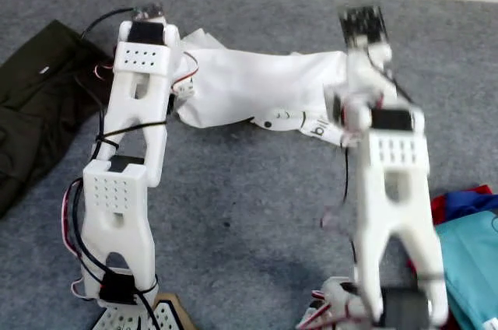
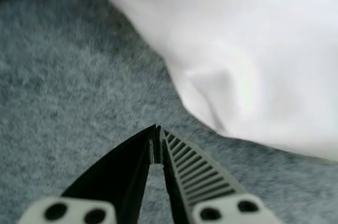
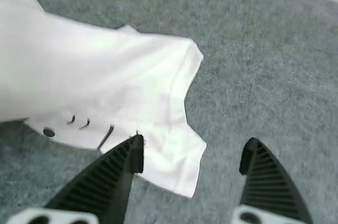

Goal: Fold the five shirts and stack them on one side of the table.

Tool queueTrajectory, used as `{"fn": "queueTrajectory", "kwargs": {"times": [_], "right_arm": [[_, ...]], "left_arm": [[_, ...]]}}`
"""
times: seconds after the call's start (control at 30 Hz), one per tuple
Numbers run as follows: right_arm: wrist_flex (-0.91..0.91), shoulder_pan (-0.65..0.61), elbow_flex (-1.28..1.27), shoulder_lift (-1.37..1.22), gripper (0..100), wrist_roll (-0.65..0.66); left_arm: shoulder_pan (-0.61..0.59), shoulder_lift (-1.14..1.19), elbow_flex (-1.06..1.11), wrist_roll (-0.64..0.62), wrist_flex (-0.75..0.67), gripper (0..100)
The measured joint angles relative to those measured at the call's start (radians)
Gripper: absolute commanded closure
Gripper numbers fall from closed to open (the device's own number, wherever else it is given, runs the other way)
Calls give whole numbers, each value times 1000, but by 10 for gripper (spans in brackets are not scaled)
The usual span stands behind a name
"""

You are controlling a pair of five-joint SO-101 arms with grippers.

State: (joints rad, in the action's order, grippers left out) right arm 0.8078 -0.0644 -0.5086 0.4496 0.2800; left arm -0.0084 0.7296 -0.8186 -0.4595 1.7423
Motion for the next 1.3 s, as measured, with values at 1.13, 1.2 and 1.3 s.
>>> {"fn": "queueTrajectory", "kwargs": {"times": [1.13,1.2,1.3], "right_arm": [[-262,-77,-526,264,706,3],[-262,-77,-526,264,706,3],[-265,-77,-532,264,706,3]], "left_arm": [[0,2,313,80,-408,843],[0,2,324,78,-446,845],[-2,2,331,78,-466,923]]}}
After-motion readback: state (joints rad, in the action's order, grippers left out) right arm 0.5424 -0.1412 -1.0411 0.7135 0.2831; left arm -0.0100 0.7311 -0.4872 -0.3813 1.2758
